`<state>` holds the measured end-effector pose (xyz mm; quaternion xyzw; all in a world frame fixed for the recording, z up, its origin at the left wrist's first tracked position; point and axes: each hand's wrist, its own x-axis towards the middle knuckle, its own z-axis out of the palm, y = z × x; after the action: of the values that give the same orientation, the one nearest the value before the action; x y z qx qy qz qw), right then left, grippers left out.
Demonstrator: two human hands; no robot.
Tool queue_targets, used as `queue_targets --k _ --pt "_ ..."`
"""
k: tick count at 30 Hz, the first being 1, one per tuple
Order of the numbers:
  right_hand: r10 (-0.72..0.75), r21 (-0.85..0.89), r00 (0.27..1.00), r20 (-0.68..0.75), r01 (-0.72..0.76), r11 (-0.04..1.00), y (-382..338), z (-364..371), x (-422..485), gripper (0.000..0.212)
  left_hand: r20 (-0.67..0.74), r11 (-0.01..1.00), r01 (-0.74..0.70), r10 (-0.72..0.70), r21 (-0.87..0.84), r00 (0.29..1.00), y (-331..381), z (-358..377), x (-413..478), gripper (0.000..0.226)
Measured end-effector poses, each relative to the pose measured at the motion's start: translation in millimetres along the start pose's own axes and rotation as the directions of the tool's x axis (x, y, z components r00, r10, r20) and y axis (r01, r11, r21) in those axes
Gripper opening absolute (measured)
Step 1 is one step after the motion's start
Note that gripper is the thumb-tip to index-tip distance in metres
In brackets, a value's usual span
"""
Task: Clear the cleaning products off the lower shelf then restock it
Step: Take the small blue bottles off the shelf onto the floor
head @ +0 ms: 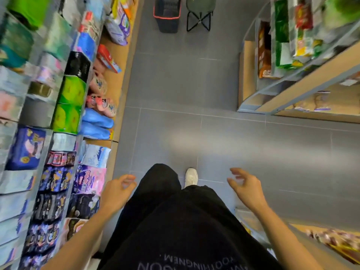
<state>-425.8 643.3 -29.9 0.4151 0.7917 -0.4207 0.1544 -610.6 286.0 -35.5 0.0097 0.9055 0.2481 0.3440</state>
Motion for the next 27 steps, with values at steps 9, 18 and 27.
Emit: queue_targets --k 9,18,27 --pt "-0.096 -0.032 0.995 0.022 0.096 0.995 -153.5 -47.2 177.9 0.035 -0.035 0.977 -0.034 0.027 -0.212 0.999 76.6 -66.5 145.9 0.02" --pt "-0.019 -0.006 1.0 0.011 0.019 1.0 -274.7 -90.9 305.3 0.037 -0.056 0.954 -0.135 0.125 -0.269 0.991 207.3 -166.9 335.6 0.032" --pt "0.042 0.069 0.999 0.004 -0.042 0.997 -339.0 -156.3 469.2 0.035 -0.047 0.938 -0.202 0.197 -0.281 0.979 369.3 -217.5 504.3 0.021"
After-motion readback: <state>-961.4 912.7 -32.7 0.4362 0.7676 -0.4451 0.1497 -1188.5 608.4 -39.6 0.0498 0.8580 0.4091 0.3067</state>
